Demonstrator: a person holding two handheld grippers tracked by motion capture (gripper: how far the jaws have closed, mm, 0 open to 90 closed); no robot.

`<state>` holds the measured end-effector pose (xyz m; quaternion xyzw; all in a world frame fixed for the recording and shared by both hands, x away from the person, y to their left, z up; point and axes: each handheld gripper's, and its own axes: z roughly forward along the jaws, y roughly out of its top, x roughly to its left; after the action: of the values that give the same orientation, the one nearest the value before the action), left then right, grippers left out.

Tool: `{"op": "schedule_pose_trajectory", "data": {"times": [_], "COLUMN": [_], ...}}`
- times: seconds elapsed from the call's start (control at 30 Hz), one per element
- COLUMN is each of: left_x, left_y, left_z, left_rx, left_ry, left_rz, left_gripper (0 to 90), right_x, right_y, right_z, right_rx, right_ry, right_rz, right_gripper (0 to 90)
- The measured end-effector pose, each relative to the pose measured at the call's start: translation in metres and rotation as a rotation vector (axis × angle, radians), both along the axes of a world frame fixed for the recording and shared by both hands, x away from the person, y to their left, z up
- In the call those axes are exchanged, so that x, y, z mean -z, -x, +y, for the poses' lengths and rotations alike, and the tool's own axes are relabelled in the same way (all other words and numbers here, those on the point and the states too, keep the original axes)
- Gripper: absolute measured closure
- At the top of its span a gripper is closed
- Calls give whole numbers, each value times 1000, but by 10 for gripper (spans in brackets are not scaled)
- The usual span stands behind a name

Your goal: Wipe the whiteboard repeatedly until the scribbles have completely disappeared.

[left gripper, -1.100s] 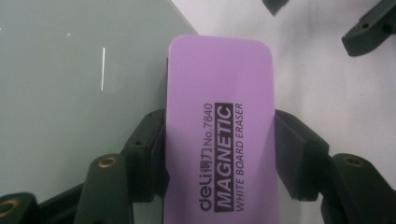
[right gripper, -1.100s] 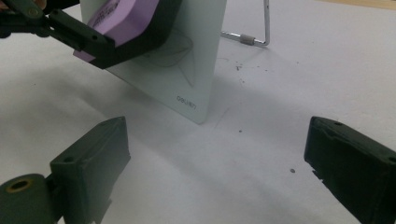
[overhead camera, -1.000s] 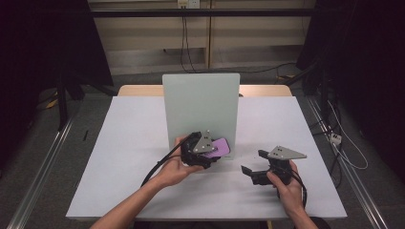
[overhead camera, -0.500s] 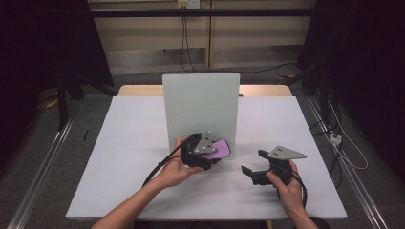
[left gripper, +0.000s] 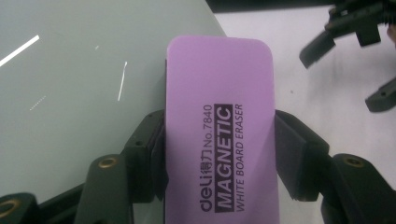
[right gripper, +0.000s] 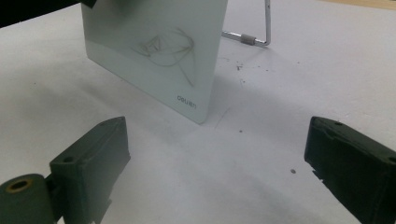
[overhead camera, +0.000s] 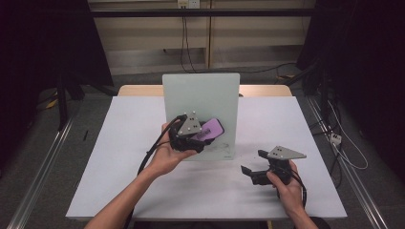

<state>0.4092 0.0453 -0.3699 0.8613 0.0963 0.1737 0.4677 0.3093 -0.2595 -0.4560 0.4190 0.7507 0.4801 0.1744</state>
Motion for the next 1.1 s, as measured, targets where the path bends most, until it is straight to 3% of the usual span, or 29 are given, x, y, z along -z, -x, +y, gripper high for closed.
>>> {"op": "schedule_pose_trajectory", "data": {"times": [0.1,0.23,0.37,0.53,0.87,1.1], "left_x": [1,7,21,30,49,57], "left_y": [1,4,12,15,22,25], "left_z": [-2,-9,-16,-11,-5,-17], "left_rx": [3,15,46,57,59,77], "left_ry": [-23,-41,-132,-164,-190,-191], "left_rz": [-23,-8,-14,7,52,63], "left_gripper": [408,408,408,408,408,408], "right_x": [0,0,0,0,0,0], "right_y": [0,0,0,1,0,1], "right_z": [0,0,0,-1,-1,-1], "right_rx": [2,1,3,2,5,5], "right_ry": [-1,0,0,0,-1,-1], "right_rz": [0,0,1,0,-1,-2], "right_gripper": [65,66,65,65,65,65]}}
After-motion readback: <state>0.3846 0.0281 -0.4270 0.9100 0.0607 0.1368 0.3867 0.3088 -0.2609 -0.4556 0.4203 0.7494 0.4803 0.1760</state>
